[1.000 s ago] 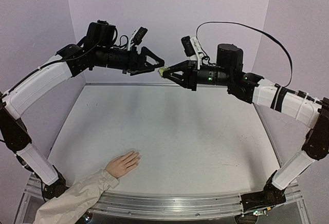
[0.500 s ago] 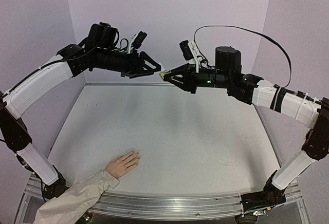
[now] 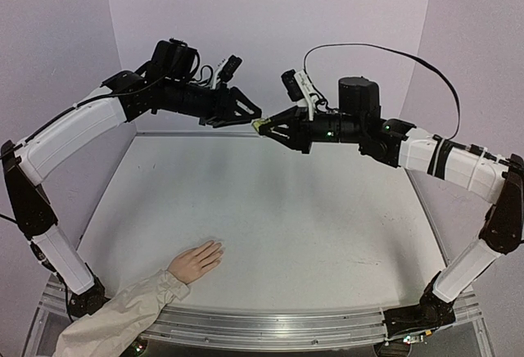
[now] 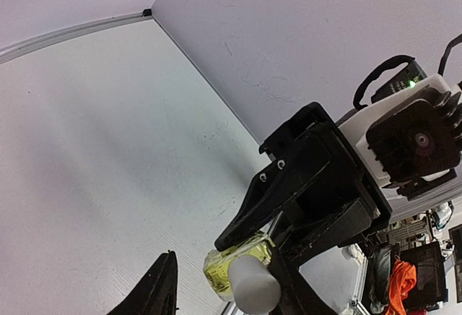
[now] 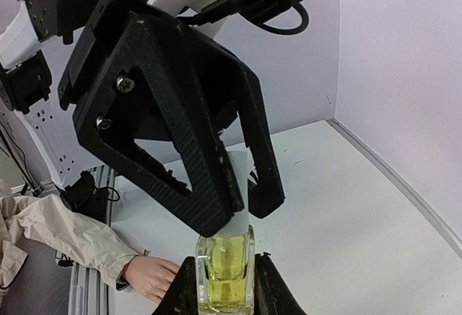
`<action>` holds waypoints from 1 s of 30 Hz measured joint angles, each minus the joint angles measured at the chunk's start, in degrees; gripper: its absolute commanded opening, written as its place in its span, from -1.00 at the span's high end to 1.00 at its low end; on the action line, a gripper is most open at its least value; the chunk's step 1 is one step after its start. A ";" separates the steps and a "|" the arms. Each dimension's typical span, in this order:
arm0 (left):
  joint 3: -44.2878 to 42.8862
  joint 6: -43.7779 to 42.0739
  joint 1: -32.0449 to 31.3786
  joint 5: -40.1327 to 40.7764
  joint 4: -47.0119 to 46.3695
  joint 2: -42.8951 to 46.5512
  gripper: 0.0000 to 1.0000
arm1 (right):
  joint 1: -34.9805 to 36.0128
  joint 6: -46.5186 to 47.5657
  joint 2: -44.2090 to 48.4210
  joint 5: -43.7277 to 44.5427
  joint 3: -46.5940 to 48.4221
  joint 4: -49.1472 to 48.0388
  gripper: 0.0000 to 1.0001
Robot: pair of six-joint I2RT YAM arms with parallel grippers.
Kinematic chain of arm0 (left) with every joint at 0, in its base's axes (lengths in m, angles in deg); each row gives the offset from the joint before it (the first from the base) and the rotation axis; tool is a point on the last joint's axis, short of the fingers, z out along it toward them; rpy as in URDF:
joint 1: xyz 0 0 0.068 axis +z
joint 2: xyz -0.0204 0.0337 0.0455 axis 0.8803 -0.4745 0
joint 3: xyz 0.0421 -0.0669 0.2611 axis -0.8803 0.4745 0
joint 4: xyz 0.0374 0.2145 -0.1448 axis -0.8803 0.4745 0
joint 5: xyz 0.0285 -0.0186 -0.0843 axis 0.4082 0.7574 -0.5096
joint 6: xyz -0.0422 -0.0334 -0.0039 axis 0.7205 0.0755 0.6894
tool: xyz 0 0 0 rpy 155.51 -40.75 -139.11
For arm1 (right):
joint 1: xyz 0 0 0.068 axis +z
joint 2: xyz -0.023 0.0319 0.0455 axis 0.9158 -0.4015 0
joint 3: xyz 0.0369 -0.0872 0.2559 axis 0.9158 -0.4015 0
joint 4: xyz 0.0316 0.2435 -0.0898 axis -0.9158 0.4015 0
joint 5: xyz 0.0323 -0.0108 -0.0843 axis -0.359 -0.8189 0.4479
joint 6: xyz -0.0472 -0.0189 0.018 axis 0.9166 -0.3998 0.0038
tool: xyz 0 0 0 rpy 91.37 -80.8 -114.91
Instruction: Paint the nails
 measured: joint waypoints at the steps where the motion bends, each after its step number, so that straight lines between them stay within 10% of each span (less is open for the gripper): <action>1: 0.00 0.00 -0.09 -0.09 0.02 -0.04 0.22 | 0.02 0.31 -0.04 0.02 0.00 0.11 1.00; 19: -0.02 -0.35 -0.37 0.00 0.90 -0.13 0.98 | 0.66 2.21 -0.96 1.51 0.00 1.75 1.00; 30: 0.63 -8.46 -0.61 -5.90 0.72 0.46 1.00 | 0.07 0.35 -0.96 -5.92 0.00 1.68 1.00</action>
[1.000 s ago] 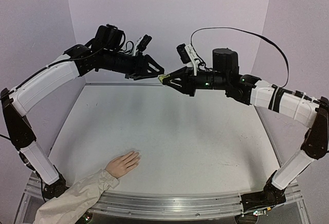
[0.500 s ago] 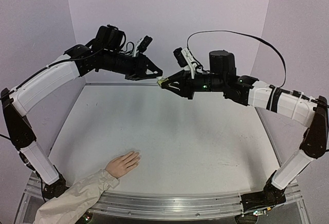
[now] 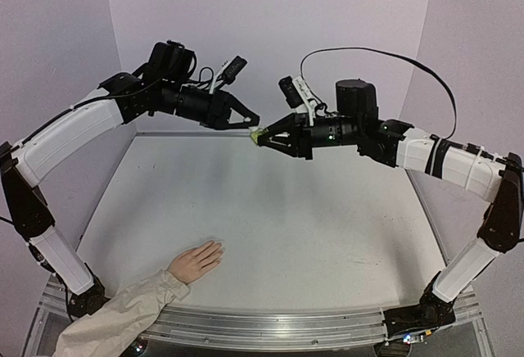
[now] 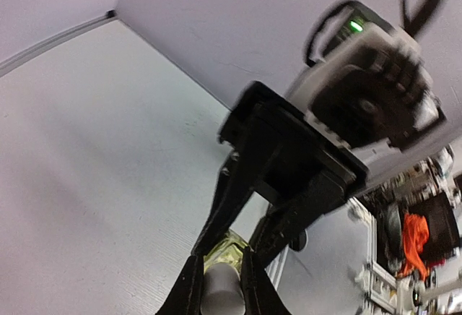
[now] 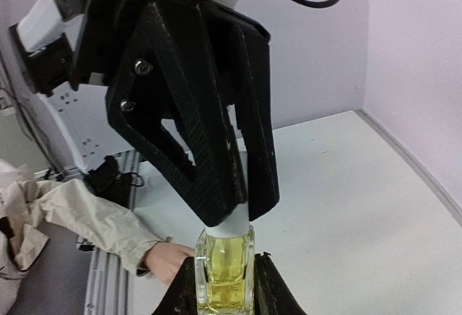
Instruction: Paint the nails
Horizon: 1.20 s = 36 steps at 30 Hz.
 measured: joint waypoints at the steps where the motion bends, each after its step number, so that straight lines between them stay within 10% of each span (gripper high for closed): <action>1: 0.63 -1.51 0.07 -2.29 -0.33 0.50 1.00 | -0.17 -0.76 0.00 -2.32 0.00 -0.09 1.00; 14: 7.17 -12.33 -0.22 -22.47 -8.76 7.58 1.00 | 1.29 -12.20 -0.79 -22.97 2.12 -7.32 1.00; 19: 7.17 -10.93 -0.22 -22.18 -9.51 7.58 -0.08 | 1.38 -11.89 -0.39 -22.01 1.79 -8.00 1.00; 25: 6.62 -7.48 -0.22 -16.85 -7.10 8.31 -0.61 | 1.44 -6.71 0.74 -12.44 -0.17 -7.15 1.00; 36: 1.40 -0.85 0.59 -4.09 1.38 5.97 -0.43 | 1.42 0.66 1.16 2.69 -0.96 -2.99 1.00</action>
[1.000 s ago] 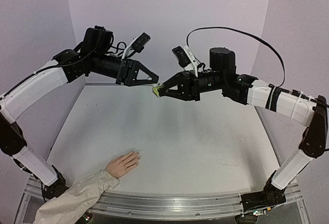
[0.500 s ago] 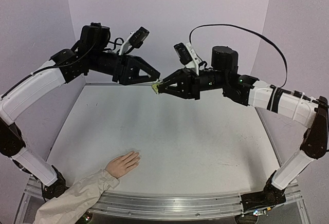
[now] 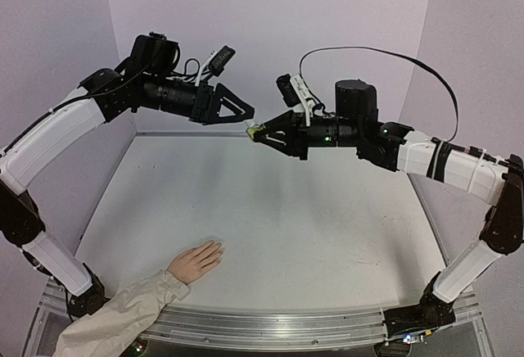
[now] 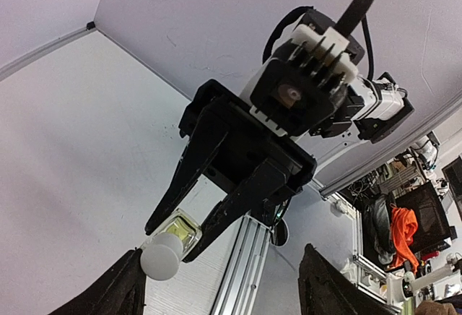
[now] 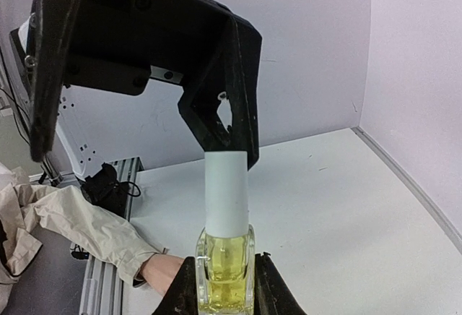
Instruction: Paint the nails
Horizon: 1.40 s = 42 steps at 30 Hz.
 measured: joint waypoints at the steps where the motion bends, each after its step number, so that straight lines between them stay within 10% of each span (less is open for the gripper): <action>1: -0.13 0.22 0.02 0.02 0.13 -0.42 -0.41 | 0.00 0.26 0.00 0.48 0.00 0.22 1.00; 10: -0.17 1.84 0.07 0.07 1.99 -3.52 0.02 | -0.09 1.57 0.00 2.32 0.00 1.27 1.00; 17: -1.60 3.48 0.17 2.12 2.36 -3.87 -0.14 | -0.26 1.75 0.00 2.32 0.00 1.38 1.00; 42: -2.78 5.70 0.33 5.92 3.37 -5.31 0.99 | 0.72 2.91 0.00 3.32 0.00 3.87 0.97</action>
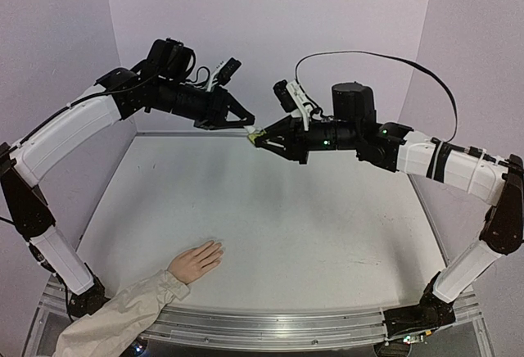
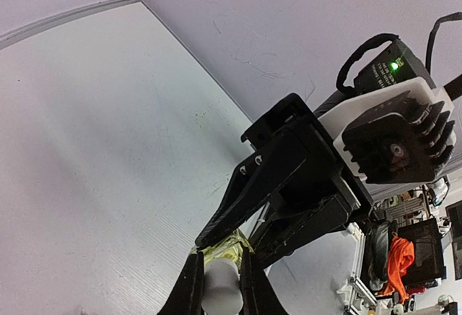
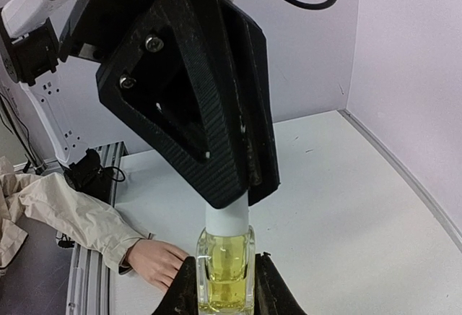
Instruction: Paint the nails
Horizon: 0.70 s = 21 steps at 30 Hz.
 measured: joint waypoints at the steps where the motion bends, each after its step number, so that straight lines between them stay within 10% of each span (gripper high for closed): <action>1: -0.04 -0.07 0.00 0.13 0.09 -0.07 1.00 | 0.04 0.00 0.00 0.24 0.02 0.13 0.89; 12: -0.24 -1.36 0.35 9.86 4.35 -0.09 1.00 | 0.39 0.24 0.00 8.46 -0.11 0.33 -0.92; 21: 9.66 -1.57 6.99 23.15 5.22 1.64 1.00 | 0.37 1.68 2.49 19.91 -5.46 0.76 -0.97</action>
